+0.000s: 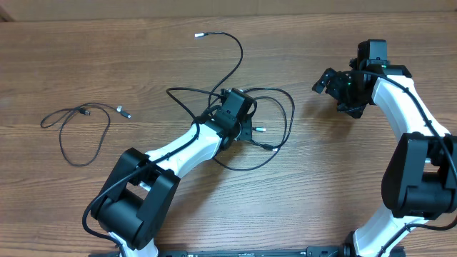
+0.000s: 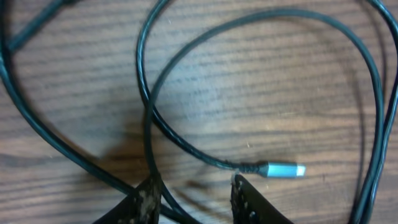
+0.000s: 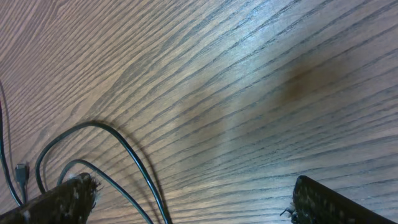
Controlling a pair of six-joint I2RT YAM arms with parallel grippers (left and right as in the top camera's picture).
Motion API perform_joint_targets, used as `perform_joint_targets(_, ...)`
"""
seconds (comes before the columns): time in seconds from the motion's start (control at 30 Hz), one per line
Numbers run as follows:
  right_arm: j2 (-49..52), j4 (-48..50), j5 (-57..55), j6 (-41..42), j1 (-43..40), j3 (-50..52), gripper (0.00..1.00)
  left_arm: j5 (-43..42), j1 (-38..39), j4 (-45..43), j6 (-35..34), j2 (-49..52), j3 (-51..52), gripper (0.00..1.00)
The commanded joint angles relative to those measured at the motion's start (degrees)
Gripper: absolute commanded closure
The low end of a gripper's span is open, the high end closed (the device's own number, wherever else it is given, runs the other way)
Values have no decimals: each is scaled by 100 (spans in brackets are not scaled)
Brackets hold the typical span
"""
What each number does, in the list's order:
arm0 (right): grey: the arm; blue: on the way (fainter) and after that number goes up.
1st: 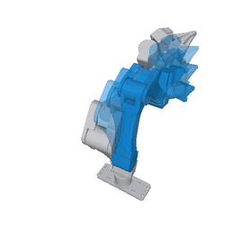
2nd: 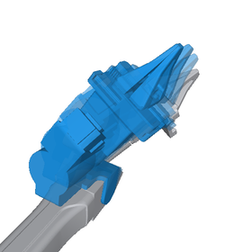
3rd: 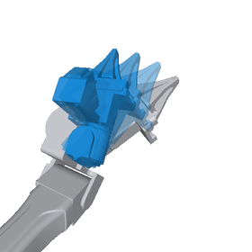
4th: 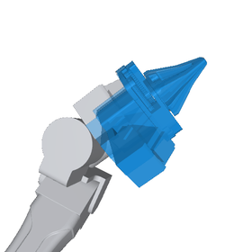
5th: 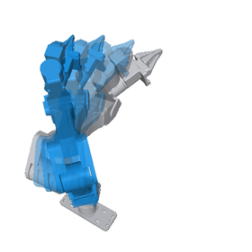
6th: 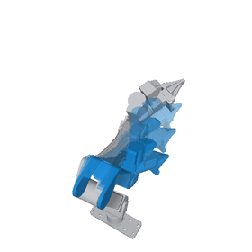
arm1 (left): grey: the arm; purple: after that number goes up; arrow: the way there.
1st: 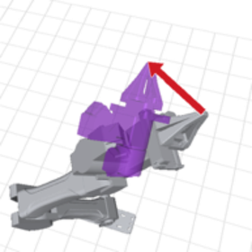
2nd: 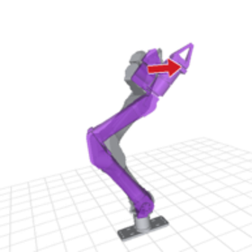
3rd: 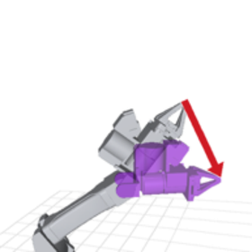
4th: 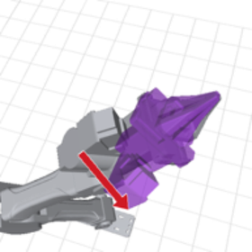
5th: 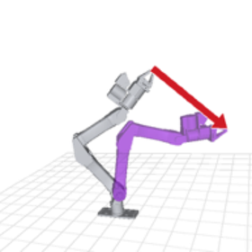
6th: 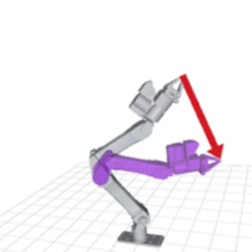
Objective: Untangle cables
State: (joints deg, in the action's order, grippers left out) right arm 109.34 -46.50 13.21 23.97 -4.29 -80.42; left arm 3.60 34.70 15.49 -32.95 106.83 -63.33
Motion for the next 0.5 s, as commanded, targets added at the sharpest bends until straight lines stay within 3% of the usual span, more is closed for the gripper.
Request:
perform_joint_targets(0.0, -142, 9, -31, 2, 4, -92, 0, 516, 26, -116, -96, 79, 33, 69)
perform_joint_targets(0.13, -142, 9, -31, 4, 4, -92, 0, 540, 26, -212, -96, 79, 33, 95)
perform_joint_targets(0.27, -142, 9, -31, 4, 4, -92, 0, 590, 26, -411, -94, 79, 33, 95)
perform_joint_targets(0.33, -142, 9, -31, 4, 4, -92, 0, 581, 26, -483, -96, 79, 33, 88)
perform_joint_targets(0.47, -142, 9, -31, 2, 4, -92, 0, 437, 39, -448, -203, 81, 33, 84)
